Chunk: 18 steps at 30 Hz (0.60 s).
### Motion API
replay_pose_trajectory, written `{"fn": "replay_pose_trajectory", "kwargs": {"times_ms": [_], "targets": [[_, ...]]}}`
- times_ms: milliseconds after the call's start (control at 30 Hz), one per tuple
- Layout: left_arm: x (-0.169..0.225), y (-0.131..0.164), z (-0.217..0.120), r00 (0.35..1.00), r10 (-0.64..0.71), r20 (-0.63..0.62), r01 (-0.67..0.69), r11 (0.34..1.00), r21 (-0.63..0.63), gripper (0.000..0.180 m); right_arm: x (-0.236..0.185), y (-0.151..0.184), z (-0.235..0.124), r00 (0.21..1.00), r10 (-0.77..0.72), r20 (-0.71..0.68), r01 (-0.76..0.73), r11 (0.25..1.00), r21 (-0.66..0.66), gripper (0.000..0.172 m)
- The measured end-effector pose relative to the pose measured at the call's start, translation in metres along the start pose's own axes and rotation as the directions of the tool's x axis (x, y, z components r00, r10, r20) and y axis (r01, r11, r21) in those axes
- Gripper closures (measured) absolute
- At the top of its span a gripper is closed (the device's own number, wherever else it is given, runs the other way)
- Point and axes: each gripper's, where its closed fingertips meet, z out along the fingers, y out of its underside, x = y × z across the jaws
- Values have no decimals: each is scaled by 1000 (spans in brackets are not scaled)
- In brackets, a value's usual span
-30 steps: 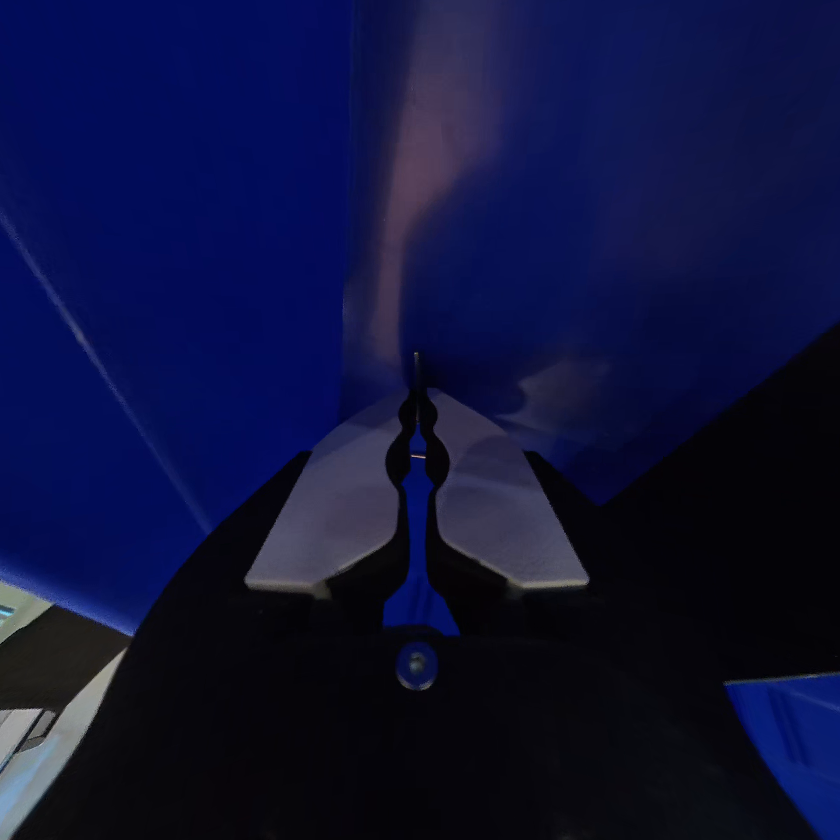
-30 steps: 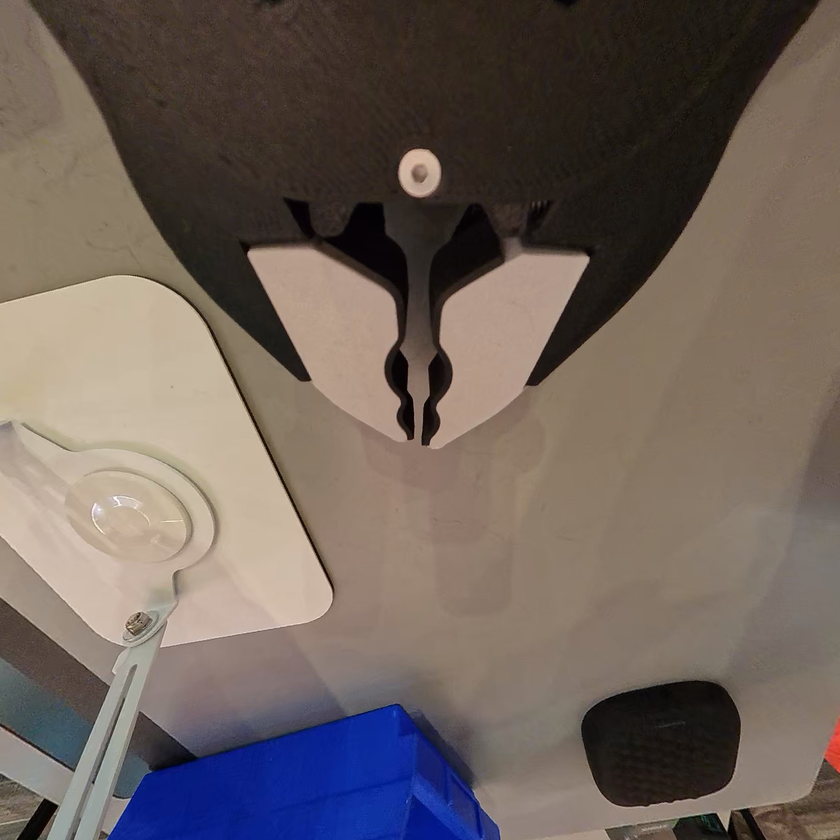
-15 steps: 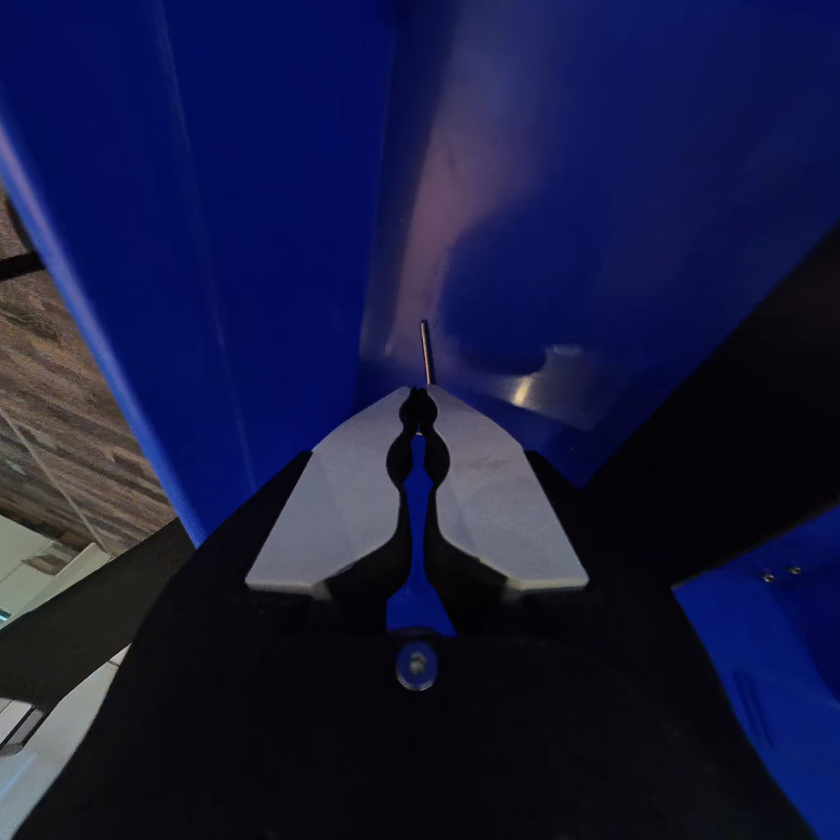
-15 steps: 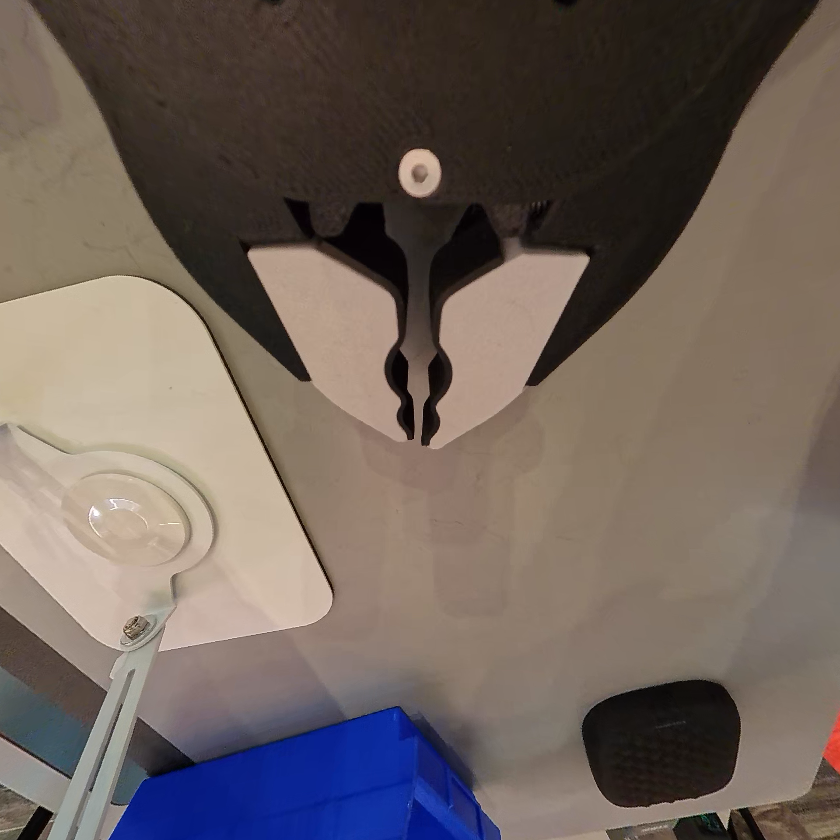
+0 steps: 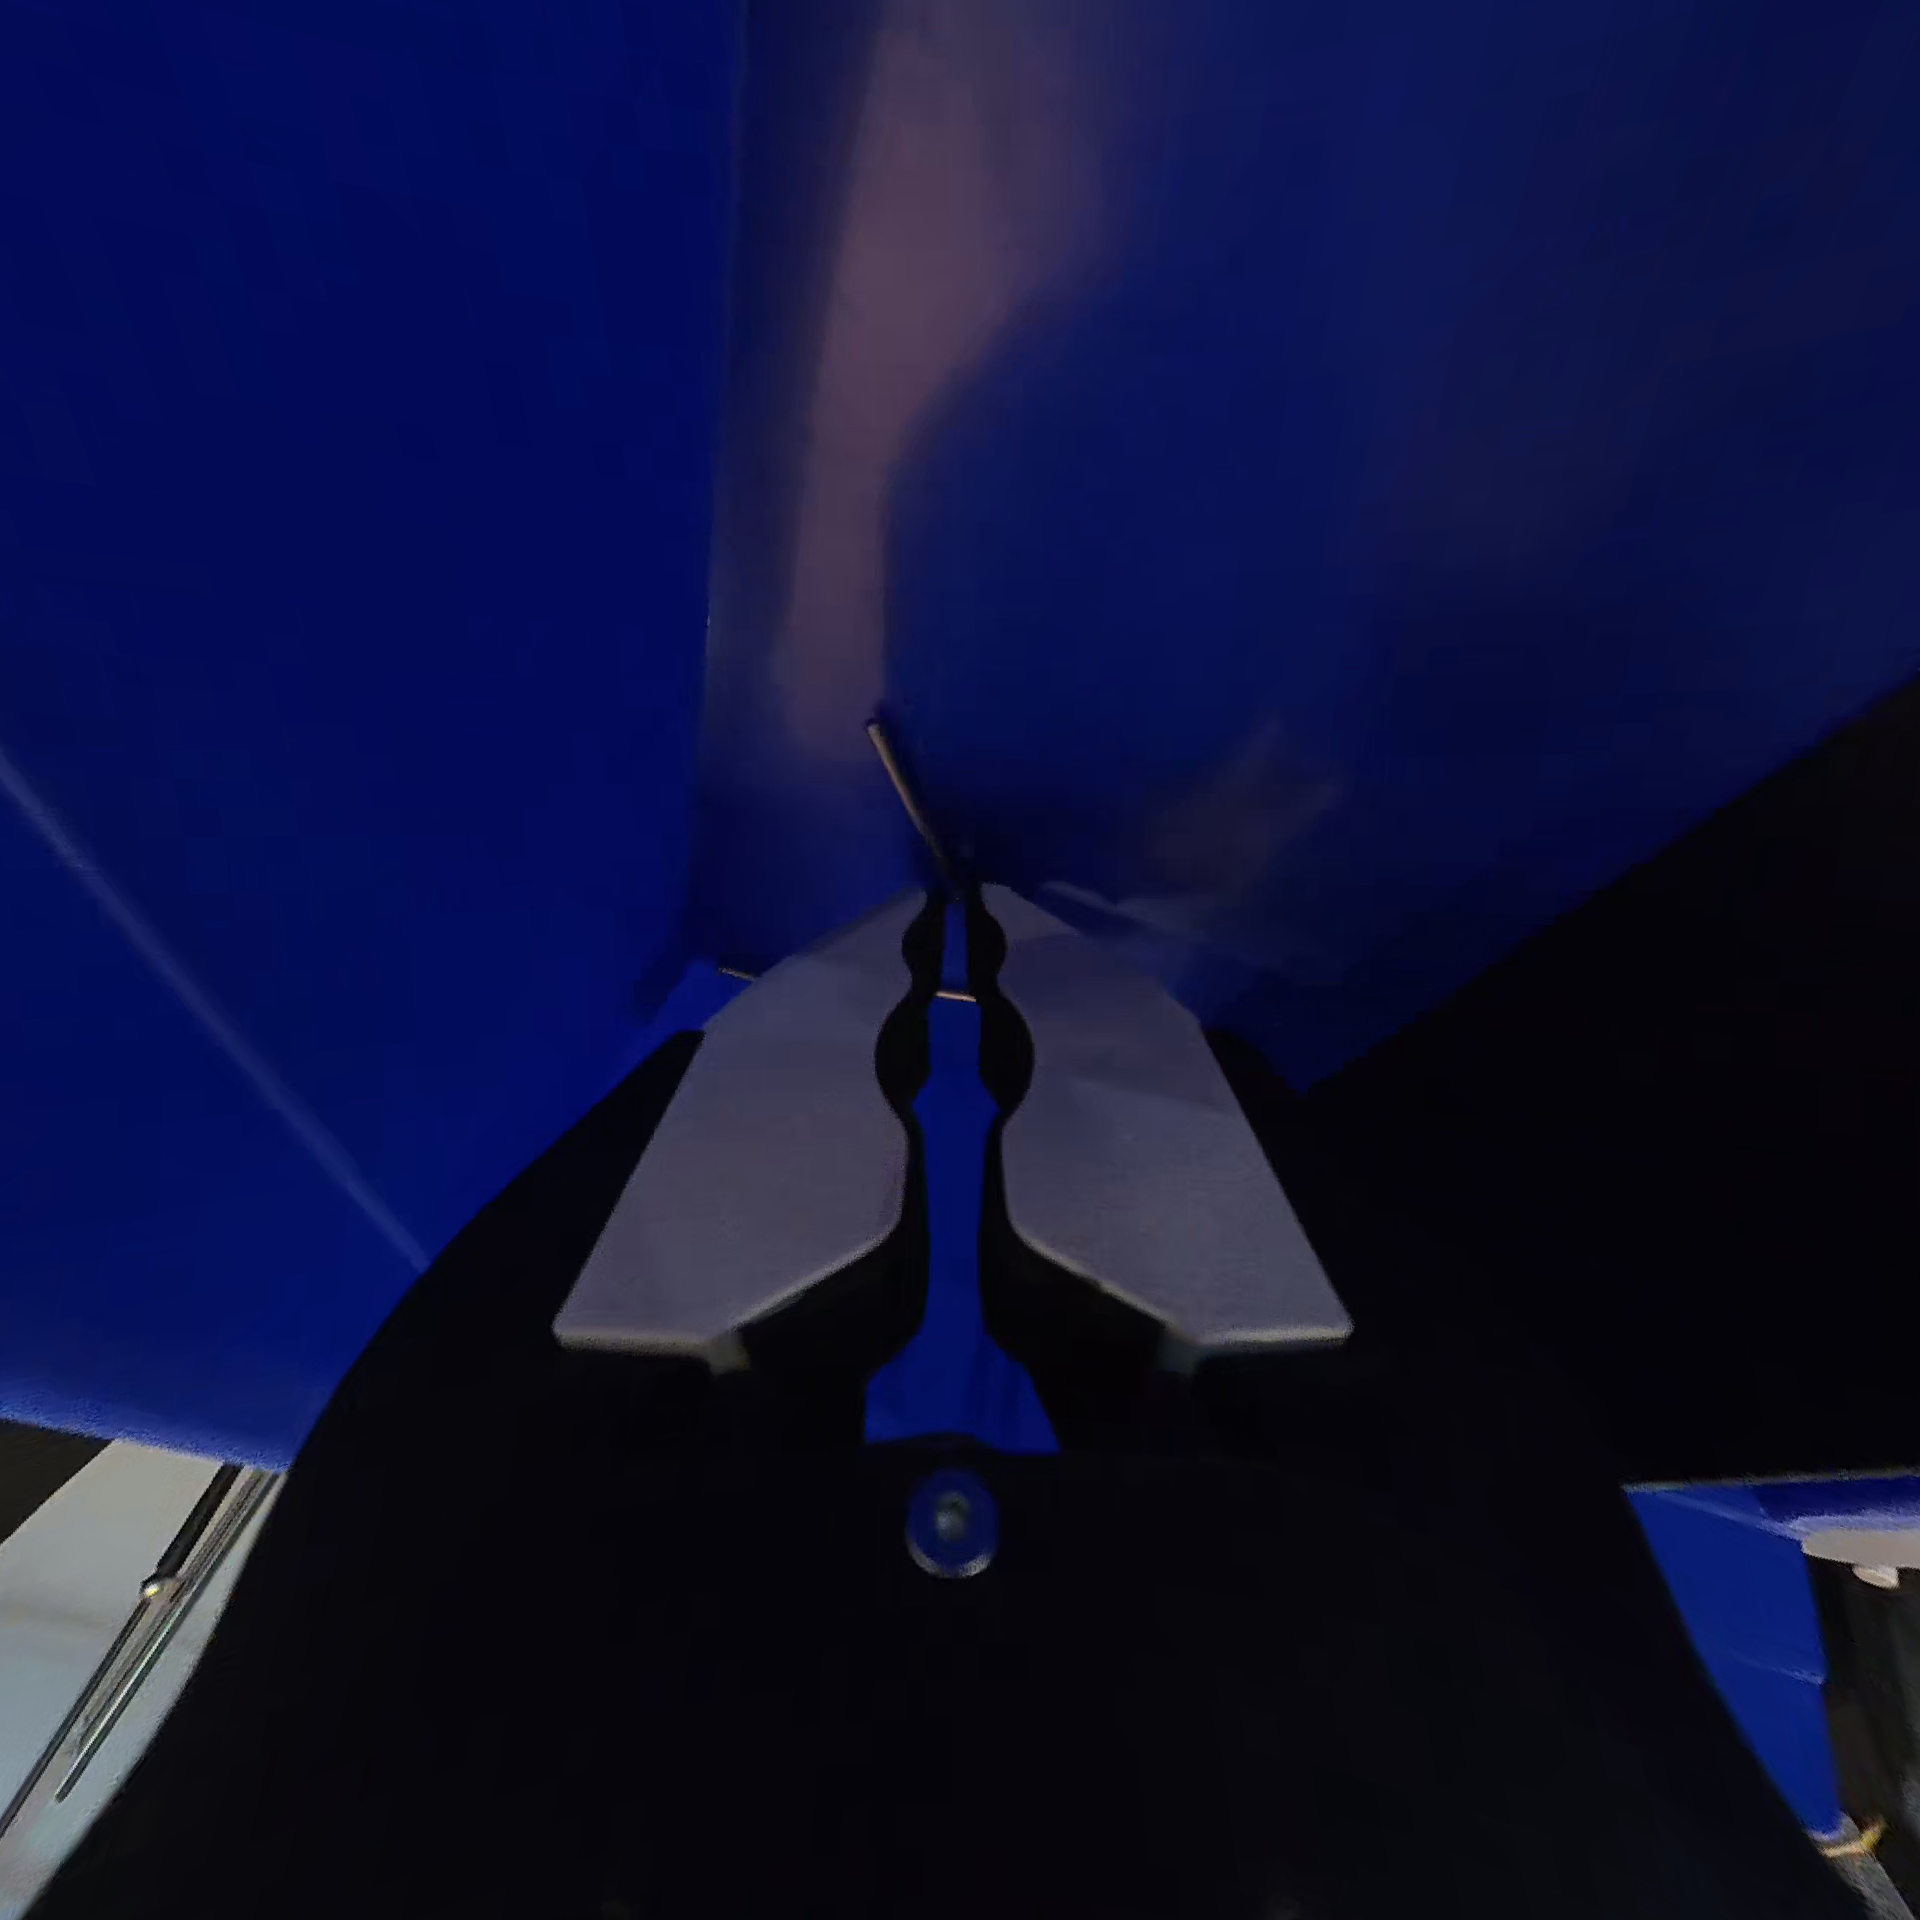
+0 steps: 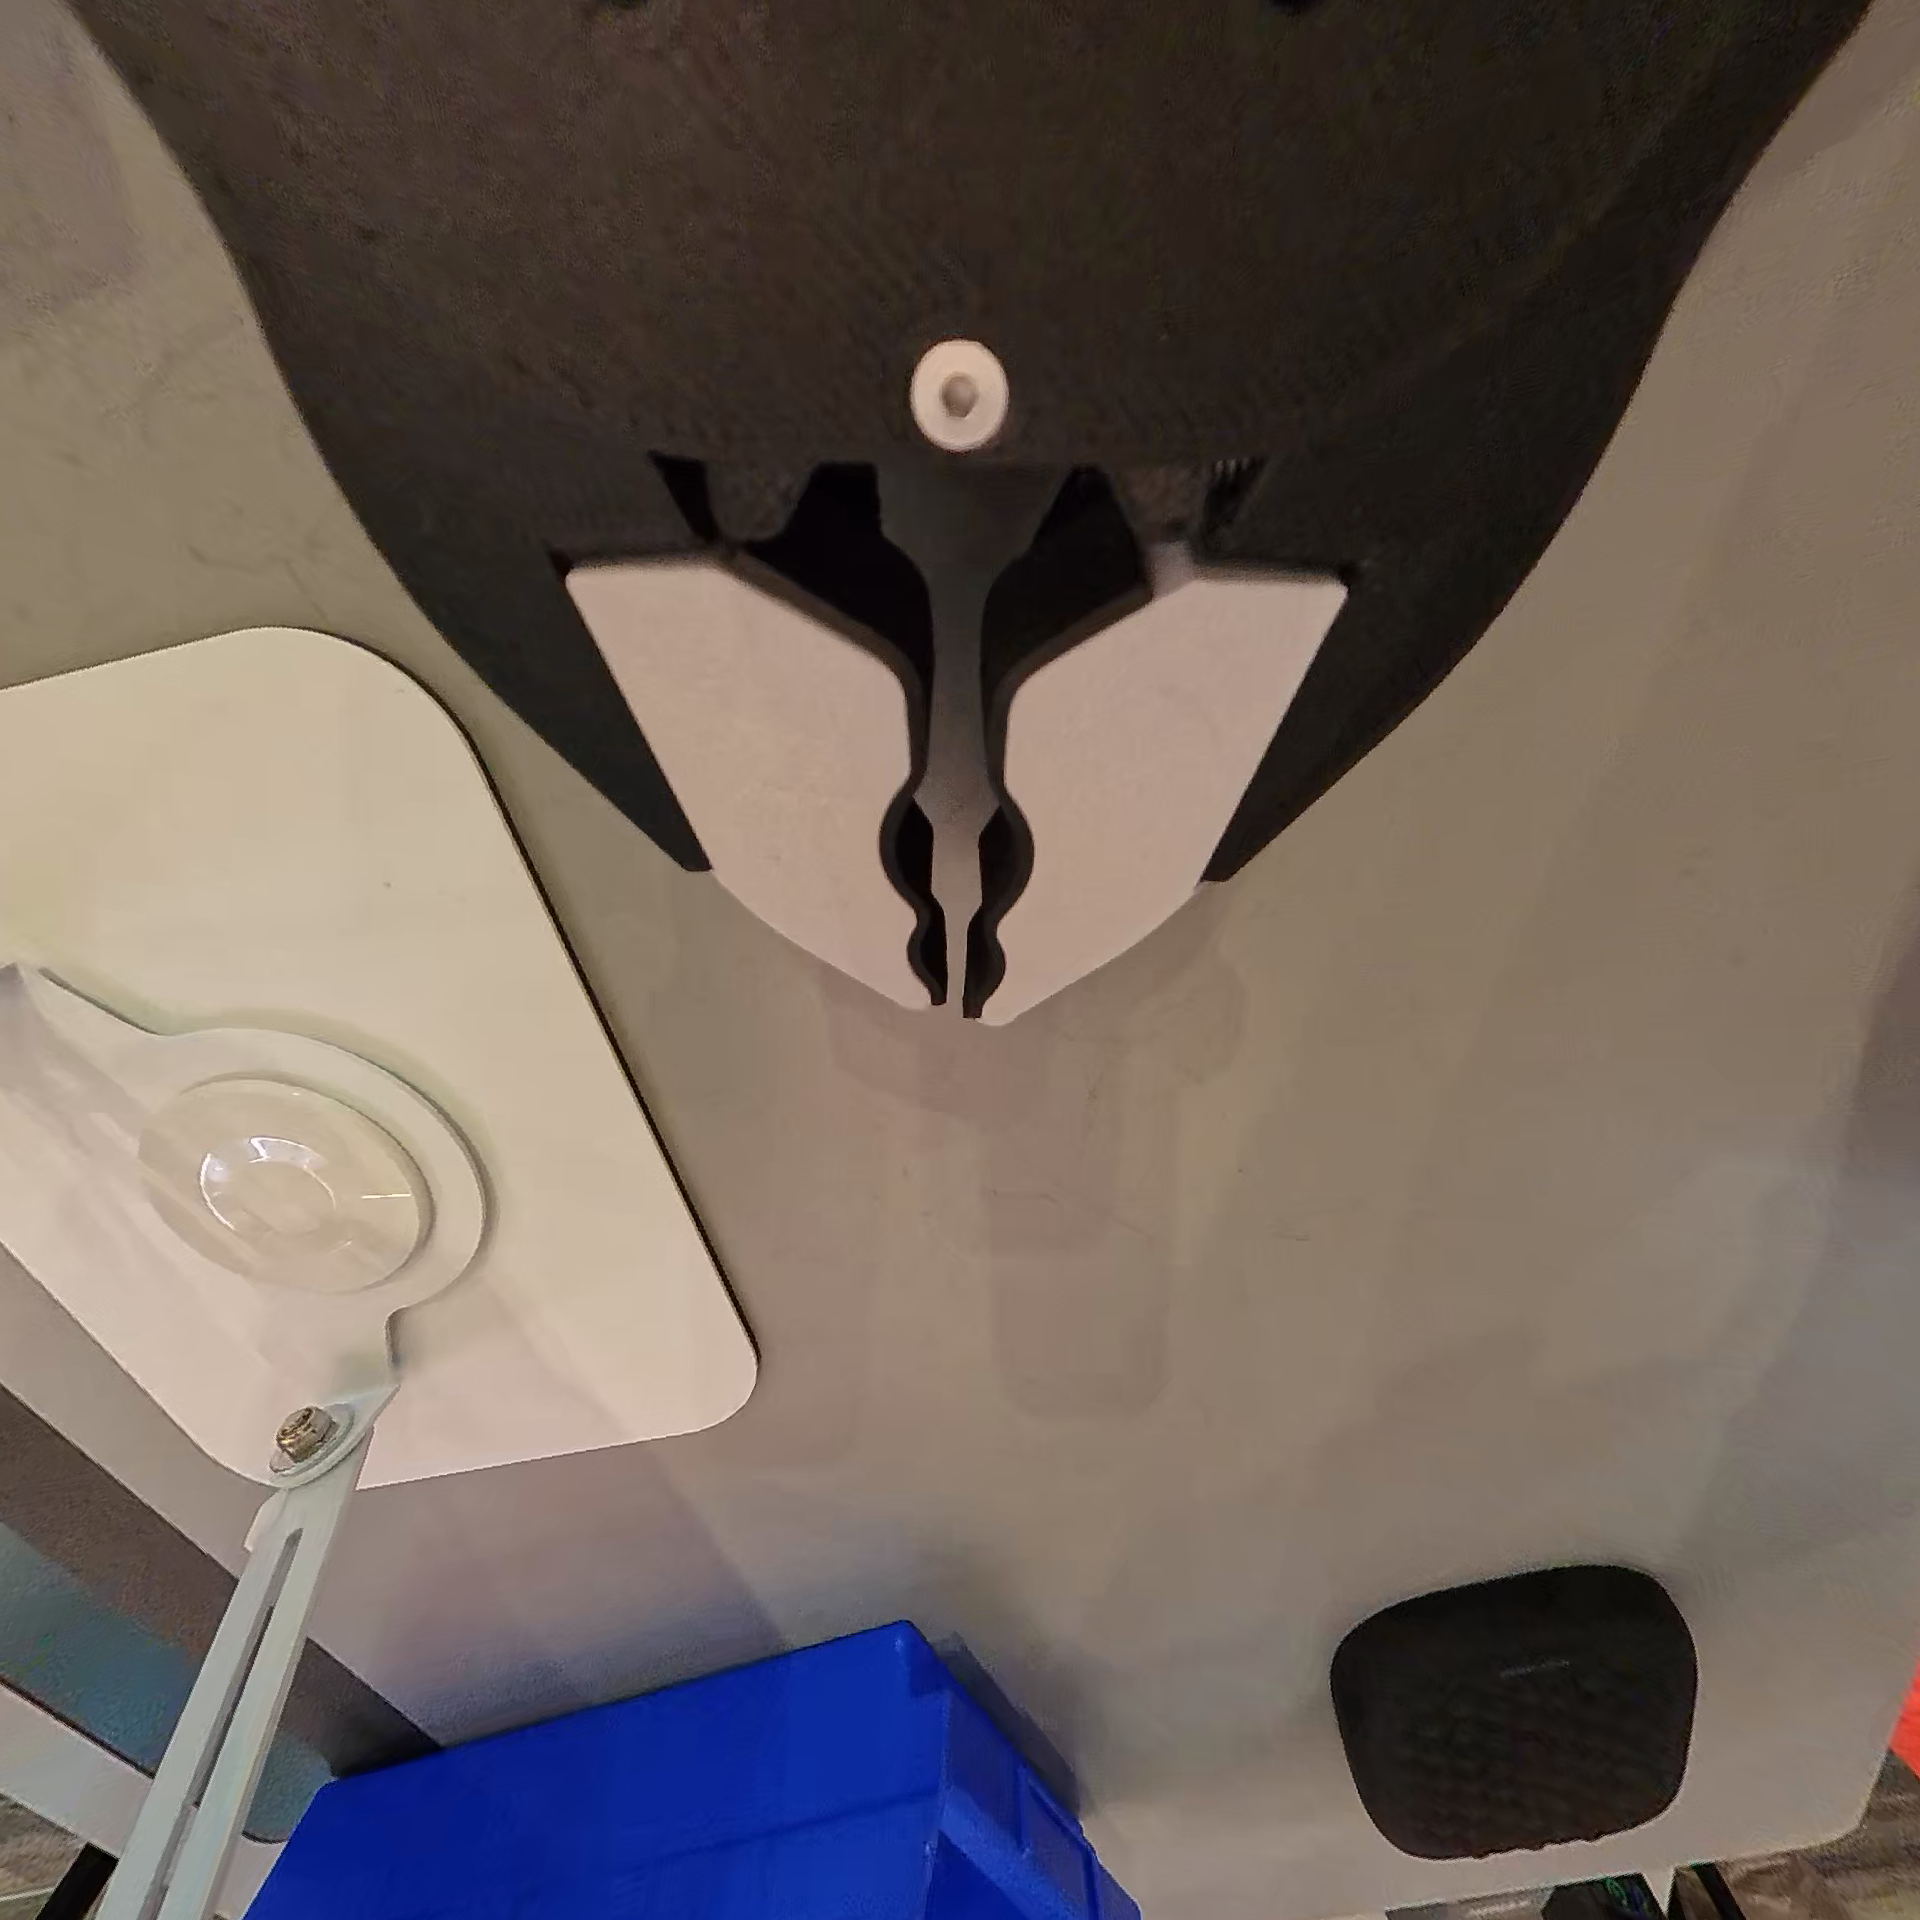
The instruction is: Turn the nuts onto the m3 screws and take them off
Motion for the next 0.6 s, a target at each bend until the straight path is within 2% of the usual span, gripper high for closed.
{"fn": "replay_pose_trajectory", "kwargs": {"times_ms": [100,333,600], "targets": [[2,0,0,999,-35,-35,36,999,17,180,0,0,0,1000,-3,-1,3,1000,0,168],[2,1,0,999,-17,-34,19,999,38,180,0,1,1,1000,-6,-2,6,1000,-3,168],[-5,-10,-11,999,-10,35,6,991,136,180,1,1,1,1000,1,1,-1,1000,-2,168]]}}
